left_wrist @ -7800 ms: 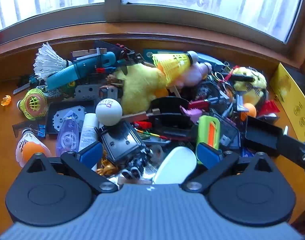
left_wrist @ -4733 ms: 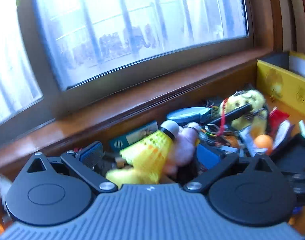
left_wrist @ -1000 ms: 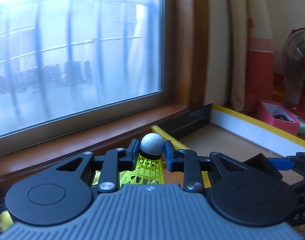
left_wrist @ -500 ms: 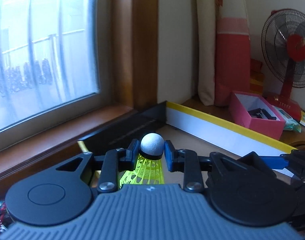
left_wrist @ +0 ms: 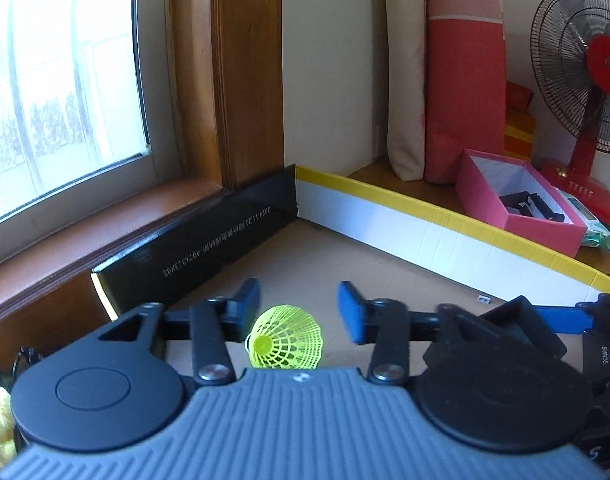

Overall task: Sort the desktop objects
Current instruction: 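Carry the yellow shuttlecock with the left gripper into the walled box, then open the left gripper to drop the shuttlecock in the box, then withdraw the left tool from the box back over the pile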

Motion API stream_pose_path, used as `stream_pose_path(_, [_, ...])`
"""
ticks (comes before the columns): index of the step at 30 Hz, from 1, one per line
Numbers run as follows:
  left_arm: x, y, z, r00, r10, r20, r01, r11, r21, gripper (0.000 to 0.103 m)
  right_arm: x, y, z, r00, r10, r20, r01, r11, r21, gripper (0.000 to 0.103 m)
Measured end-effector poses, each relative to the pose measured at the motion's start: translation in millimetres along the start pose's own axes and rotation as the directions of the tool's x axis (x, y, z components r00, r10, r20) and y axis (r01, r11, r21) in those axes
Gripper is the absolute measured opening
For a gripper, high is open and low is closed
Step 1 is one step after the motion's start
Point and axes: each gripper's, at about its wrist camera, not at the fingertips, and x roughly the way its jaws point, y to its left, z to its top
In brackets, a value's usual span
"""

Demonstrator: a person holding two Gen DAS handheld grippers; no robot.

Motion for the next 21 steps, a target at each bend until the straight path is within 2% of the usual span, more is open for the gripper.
stream_pose_path(5, [0, 1, -2, 0.999, 0.02, -0.029, -0.021, 0.999, -0.03, 0.086, 5, -6, 1, 1.0, 0.0, -0.005, 0.0, 1.0, 0.007, 0.095])
stream_pose_path(12, [-9, 4, -3, 0.998, 0.054, -0.043, -0.055, 0.998, -0.041, 0.103, 7, -1, 0, 1.0, 0.012, -0.004, -0.012, 1.0, -0.002, 0.095])
stream_pose_path(21, [-23, 3, -4, 0.992, 0.118, -0.054, -0.12, 0.993, -0.022, 0.103, 2, 9, 0, 1.0, 0.023, -0.005, -0.023, 1.0, -0.012, 0.096])
